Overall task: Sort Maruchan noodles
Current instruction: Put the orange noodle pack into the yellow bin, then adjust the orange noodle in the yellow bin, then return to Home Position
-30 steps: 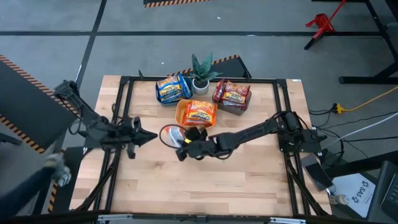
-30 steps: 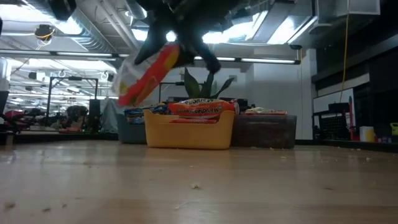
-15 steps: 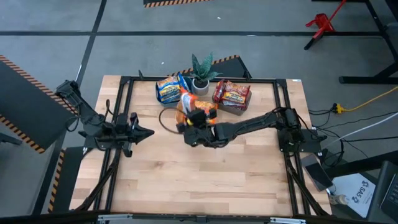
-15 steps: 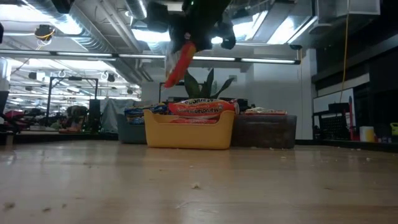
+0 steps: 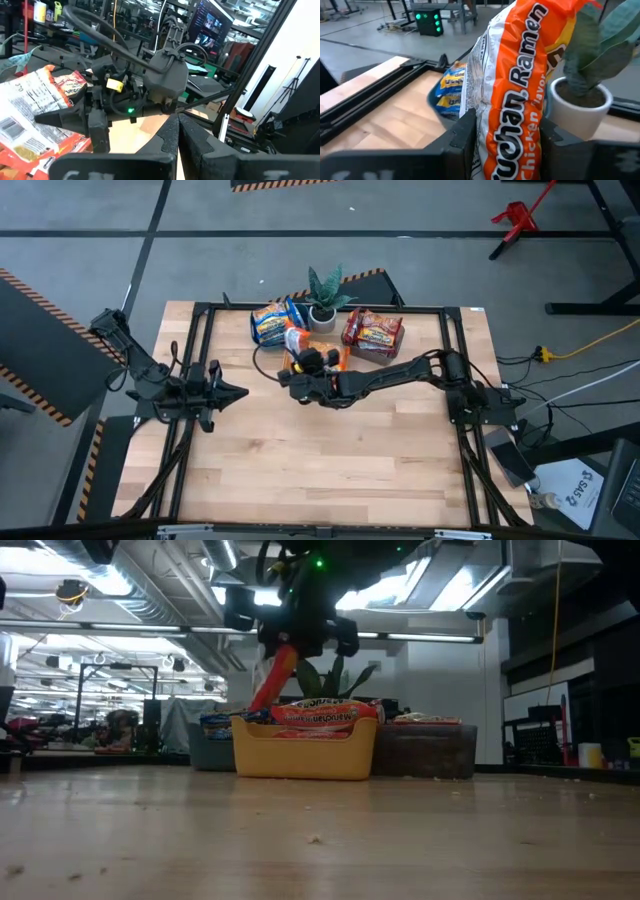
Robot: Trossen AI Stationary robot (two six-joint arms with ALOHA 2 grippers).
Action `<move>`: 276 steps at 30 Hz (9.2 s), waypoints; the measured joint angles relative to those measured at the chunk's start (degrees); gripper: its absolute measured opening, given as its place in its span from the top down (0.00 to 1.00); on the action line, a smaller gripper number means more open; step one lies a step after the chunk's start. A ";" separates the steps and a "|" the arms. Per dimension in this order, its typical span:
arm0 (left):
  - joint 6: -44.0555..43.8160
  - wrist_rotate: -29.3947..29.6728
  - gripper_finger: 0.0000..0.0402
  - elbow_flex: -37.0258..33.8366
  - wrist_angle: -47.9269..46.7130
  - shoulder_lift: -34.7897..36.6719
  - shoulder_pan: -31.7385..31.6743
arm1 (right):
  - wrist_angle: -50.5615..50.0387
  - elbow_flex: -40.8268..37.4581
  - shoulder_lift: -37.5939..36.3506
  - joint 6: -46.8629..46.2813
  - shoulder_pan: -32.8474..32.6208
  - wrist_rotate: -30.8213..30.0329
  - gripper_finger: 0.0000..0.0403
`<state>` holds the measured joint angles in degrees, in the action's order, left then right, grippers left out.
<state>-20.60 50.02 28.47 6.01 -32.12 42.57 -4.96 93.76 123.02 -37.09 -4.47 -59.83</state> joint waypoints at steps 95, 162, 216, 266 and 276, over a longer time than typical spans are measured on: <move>-12.05 7.26 1.00 0.02 -12.56 -5.64 -0.07 | 13.92 2.07 7.42 36.23 2.23 3.92 0.37; -16.23 -23.90 1.00 -22.62 28.77 -24.26 -50.31 | -51.03 38.47 -9.75 25.70 -17.32 -1.82 0.71; 1.30 -42.89 1.00 4.11 -5.31 -23.95 -58.98 | -50.39 -1.80 -9.68 -3.43 3.66 15.95 0.83; -0.43 -86.02 1.00 1.69 19.46 0.71 -53.11 | -34.39 -20.04 -72.57 15.27 -17.39 11.31 0.96; 4.74 -82.08 1.00 0.66 4.56 2.25 -53.16 | -11.74 -49.87 -89.20 14.85 -22.26 9.87 0.96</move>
<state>-15.86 -32.06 29.13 10.57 -29.87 -10.59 -16.70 43.89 33.82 -22.24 -26.73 -49.95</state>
